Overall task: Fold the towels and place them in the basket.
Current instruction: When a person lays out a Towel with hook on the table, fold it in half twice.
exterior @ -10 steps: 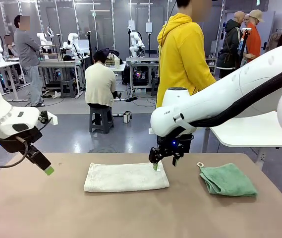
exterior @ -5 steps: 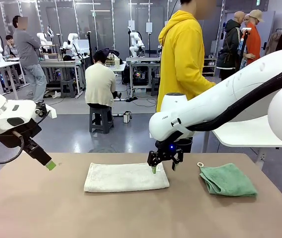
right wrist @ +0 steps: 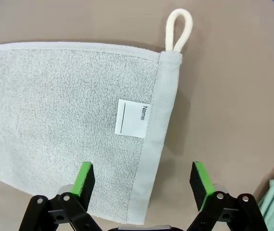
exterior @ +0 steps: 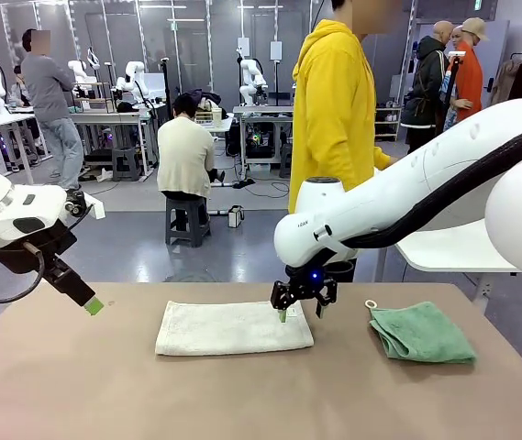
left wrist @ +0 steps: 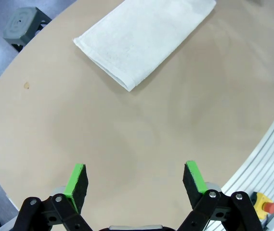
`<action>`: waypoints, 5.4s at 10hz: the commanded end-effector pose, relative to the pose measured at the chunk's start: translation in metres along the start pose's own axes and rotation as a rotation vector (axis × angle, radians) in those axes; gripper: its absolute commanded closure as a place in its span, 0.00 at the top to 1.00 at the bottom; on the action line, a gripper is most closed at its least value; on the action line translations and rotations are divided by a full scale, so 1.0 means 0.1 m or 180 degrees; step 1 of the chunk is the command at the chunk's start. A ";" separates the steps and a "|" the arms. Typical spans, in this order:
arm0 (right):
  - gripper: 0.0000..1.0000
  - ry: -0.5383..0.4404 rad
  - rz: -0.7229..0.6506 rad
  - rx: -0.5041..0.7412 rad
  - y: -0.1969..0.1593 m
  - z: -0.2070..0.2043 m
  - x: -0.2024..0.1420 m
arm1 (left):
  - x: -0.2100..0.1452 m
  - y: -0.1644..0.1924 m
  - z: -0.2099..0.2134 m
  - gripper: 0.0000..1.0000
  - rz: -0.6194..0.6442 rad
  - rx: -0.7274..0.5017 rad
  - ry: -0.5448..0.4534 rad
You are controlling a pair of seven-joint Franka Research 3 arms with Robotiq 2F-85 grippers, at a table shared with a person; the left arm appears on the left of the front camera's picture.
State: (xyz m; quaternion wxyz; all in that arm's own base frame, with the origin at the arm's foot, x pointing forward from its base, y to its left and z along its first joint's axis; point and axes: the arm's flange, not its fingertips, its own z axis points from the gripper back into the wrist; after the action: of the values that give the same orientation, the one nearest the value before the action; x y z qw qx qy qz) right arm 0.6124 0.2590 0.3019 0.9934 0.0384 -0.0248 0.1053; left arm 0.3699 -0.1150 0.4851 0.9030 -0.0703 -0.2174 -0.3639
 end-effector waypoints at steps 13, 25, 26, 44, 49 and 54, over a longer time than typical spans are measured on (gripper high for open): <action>0.03 -0.0094 -0.0377 -0.0248 0.06 -0.14 0.03 | 0.00 0.01 0.00 1.00 0.0014 0.0005 0.0004; 0.00 -0.0351 0.0026 -0.0217 0.18 0.85 -0.08 | 0.00 0.01 0.00 1.00 0.0014 0.0005 0.0004; 0.00 -0.0389 0.0106 -0.0180 0.32 0.93 -0.06 | 0.00 0.01 0.00 1.00 0.0014 0.0005 0.0004; 0.32 -0.0265 -0.0013 0.0481 1.84 0.26 0.02 | 0.00 0.01 0.00 1.00 0.0014 0.0005 0.0004; 0.96 -0.0333 -0.0024 0.0658 1.85 0.31 -0.01 | 0.00 0.01 0.00 1.00 0.0014 0.0005 0.0004; 1.00 -0.0381 -0.0076 0.0693 1.70 0.37 0.02 | 0.00 0.01 0.00 1.00 0.0014 0.0005 0.0004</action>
State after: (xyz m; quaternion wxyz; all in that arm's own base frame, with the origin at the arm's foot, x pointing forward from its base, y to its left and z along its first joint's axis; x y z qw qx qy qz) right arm 0.5821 0.4307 0.3489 0.9824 0.1424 -0.0657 0.1012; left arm 0.3700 -0.1148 0.4847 0.9032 -0.0702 -0.2170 -0.3636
